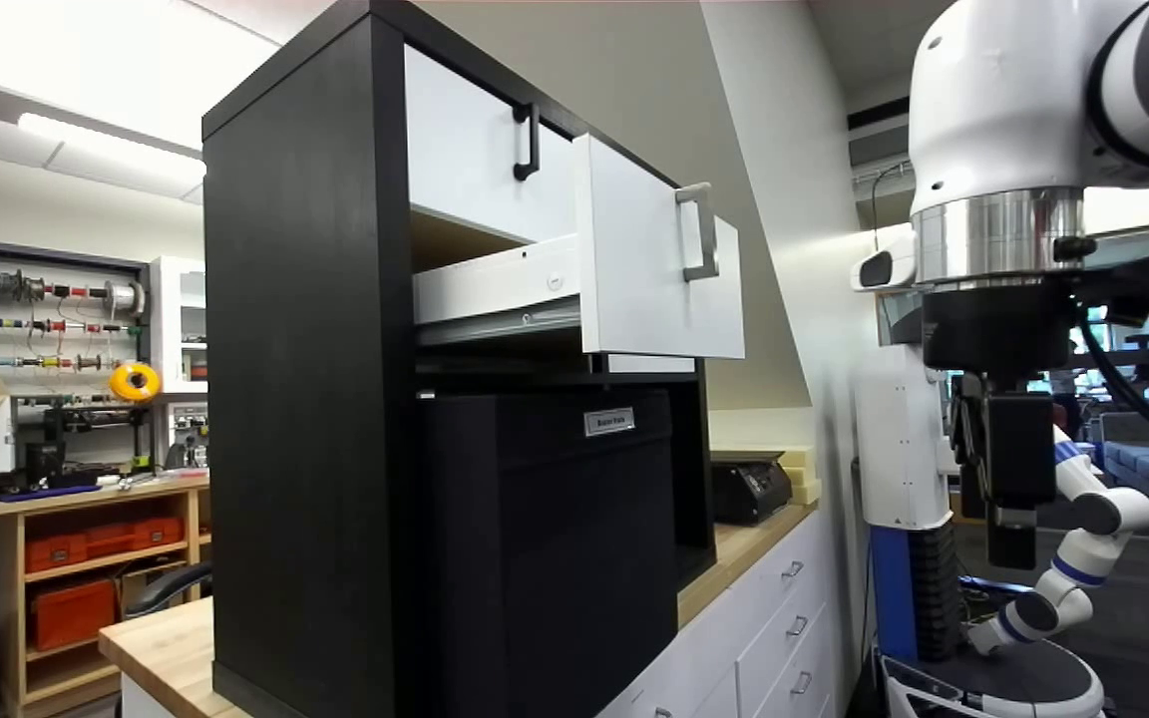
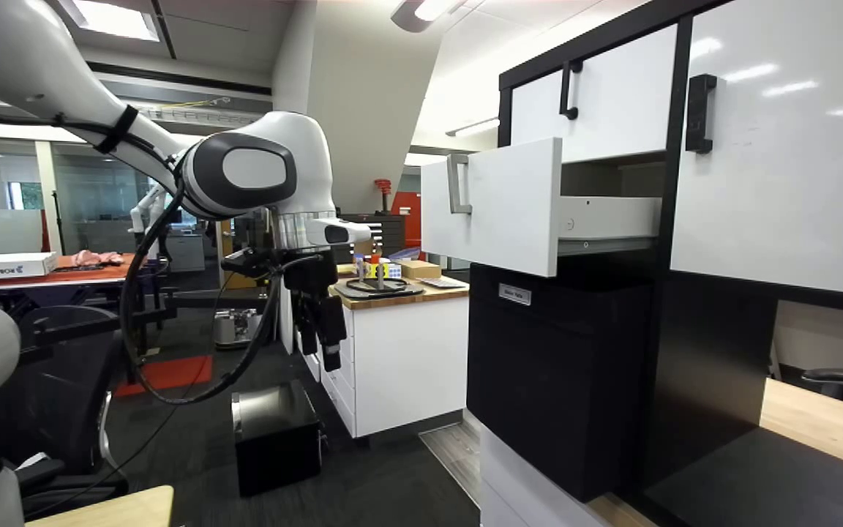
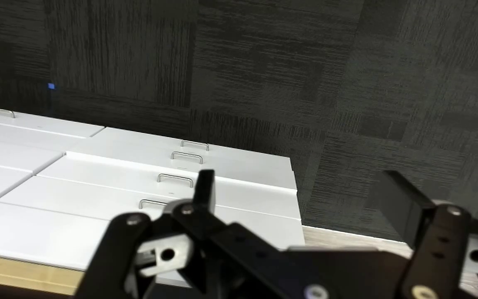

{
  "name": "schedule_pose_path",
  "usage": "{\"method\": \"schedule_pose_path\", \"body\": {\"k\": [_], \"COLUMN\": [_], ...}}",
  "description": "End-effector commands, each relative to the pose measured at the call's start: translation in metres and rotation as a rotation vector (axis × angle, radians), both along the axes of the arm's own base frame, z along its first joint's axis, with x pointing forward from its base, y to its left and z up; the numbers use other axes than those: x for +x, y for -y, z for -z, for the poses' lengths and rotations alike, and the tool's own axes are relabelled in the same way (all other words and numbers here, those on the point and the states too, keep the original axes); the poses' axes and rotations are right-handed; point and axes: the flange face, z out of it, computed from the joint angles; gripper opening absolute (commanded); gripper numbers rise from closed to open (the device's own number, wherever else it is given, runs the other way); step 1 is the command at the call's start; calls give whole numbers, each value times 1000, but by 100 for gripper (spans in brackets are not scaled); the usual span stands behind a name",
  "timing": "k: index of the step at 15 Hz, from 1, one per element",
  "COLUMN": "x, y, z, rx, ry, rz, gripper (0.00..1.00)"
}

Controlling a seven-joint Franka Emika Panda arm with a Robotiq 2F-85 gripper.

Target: Close the open drawer

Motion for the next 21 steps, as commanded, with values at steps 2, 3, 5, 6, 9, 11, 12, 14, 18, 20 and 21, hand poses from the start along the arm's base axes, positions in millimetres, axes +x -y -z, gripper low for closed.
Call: {"method": "schedule_pose_path", "body": {"k": [2, 3, 5, 6, 9, 11, 12, 14, 18, 20, 21], "x": [1, 2, 4, 5, 9, 10, 11, 11, 15, 23, 27], "y": [1, 2, 4, 5, 8, 9, 10, 10, 14, 19, 21], "z": [-2, -5, -13, -16, -26, -30, -32, -34, -44, -62, -69], "rx": [0, -6, -21, -27, -31, -31, -31, -30, -46, -60, -64], "ry": [9, 22, 46, 55, 77, 88, 93, 100, 134, 182, 199], "rz": [6, 9, 16, 17, 23, 27, 28, 31, 33, 44, 50], "gripper": [100, 100, 100, 100, 100, 100, 100, 100, 100, 100, 100]}}
